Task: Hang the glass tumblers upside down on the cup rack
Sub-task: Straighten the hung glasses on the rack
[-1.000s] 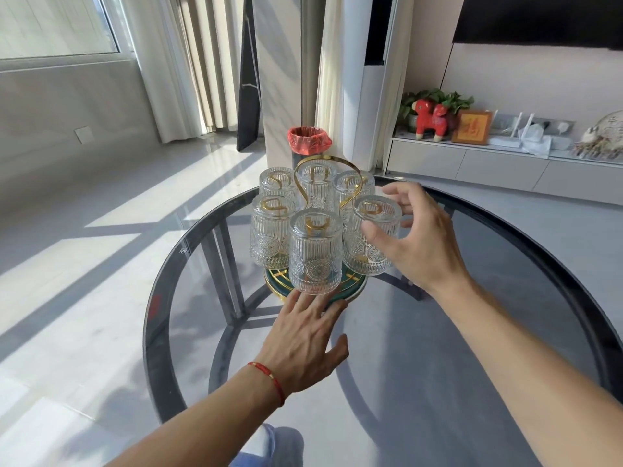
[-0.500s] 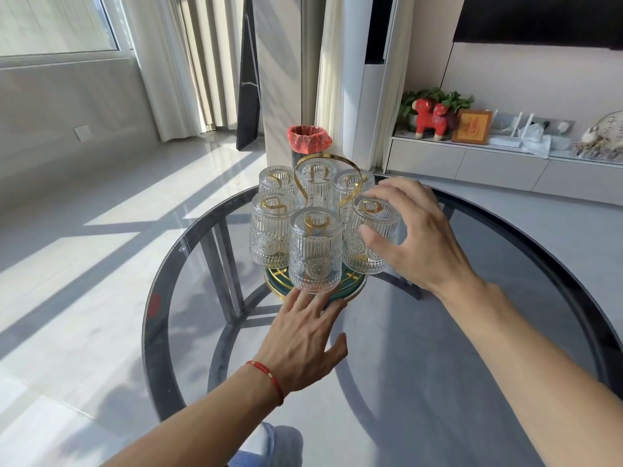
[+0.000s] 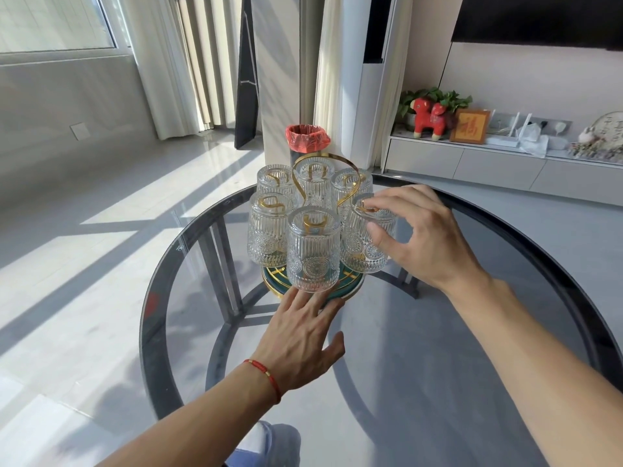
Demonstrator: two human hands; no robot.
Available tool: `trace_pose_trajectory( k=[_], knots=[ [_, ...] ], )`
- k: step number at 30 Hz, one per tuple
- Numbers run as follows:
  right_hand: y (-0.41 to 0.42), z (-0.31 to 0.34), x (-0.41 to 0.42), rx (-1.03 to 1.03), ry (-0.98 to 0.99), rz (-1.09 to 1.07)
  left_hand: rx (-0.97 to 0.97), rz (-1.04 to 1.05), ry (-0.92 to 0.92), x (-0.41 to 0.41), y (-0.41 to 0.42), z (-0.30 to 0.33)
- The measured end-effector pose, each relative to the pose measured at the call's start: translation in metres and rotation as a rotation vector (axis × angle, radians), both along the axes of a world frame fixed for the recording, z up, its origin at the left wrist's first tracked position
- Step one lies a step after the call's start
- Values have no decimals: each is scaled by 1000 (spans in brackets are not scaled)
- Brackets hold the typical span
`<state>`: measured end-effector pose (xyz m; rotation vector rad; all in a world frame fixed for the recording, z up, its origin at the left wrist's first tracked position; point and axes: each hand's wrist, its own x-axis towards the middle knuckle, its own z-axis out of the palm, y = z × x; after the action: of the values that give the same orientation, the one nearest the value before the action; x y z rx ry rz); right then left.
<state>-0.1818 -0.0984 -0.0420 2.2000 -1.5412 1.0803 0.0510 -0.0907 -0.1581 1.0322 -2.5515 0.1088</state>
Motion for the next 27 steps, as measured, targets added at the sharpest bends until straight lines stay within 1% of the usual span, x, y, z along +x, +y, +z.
trace_pose_trajectory(
  k=[9,18,21,23,27],
  knots=[
    [2,6,-2,44,19,-6,-1,-10,8,0,0,0],
    [6,12,-4,117,-135,-76,-19,-20,40,0,0,-2],
    [1,19,0,153,-306,-101,-16,-24,58,-1,-1,-1],
    [-11,28,1,217,-425,-111,0,-18,57,-2,-1,-1],
    [-49,44,4,406,-432,-182,13,-11,58,-2,-1,-1]
  ],
)
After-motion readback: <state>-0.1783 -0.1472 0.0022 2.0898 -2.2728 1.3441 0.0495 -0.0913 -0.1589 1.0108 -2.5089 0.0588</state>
